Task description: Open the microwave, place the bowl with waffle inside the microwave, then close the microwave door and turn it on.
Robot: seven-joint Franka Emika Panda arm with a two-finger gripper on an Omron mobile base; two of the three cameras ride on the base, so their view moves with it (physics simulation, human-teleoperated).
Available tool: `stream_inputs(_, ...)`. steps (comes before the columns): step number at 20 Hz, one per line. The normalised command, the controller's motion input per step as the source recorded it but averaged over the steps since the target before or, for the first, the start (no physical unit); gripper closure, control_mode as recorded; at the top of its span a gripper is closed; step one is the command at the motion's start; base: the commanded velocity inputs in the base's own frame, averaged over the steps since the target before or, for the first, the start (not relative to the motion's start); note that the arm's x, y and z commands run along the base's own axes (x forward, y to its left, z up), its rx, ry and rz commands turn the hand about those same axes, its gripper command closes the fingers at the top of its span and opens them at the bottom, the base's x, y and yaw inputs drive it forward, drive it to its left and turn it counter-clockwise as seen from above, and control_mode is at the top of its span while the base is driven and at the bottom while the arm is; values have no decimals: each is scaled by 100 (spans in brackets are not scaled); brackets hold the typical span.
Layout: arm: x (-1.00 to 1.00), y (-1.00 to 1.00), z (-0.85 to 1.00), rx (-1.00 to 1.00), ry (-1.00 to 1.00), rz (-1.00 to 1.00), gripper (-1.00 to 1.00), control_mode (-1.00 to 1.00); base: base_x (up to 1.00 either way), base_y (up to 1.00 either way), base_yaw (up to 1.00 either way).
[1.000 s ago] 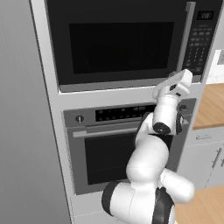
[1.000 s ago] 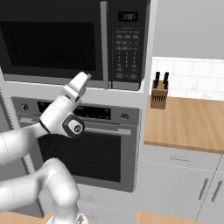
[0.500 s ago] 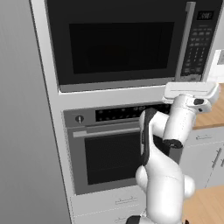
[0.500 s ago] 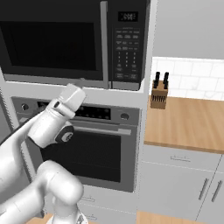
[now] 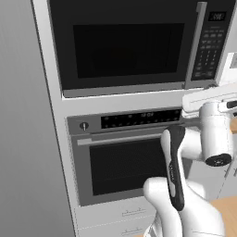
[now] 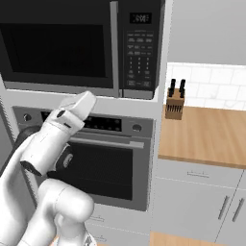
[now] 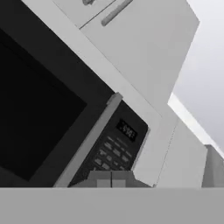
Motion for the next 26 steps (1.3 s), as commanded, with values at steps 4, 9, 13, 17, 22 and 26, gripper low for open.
stream_inputs(4, -10, -3, 18, -3, 50, 16, 100, -100, 0, 0, 0)
stream_inputs(9, -17, -40, -12, 0, 36, 21, 100, -100, 0, 0, 0)
stream_inputs(13, -10, -52, -35, 0, 20, 26, 100, -100, 0, 0, 0)
stream_inputs(17, -16, -25, -7, -3, 8, 25, 100, -100, 0, 0, 0)
stream_inputs(22, -2, 0, -19, -13, -10, 4, 100, -100, 0, 0, 0)
stream_inputs(26, 30, 12, -27, -20, -2, -3, 100, -100, 0, 0, 0)
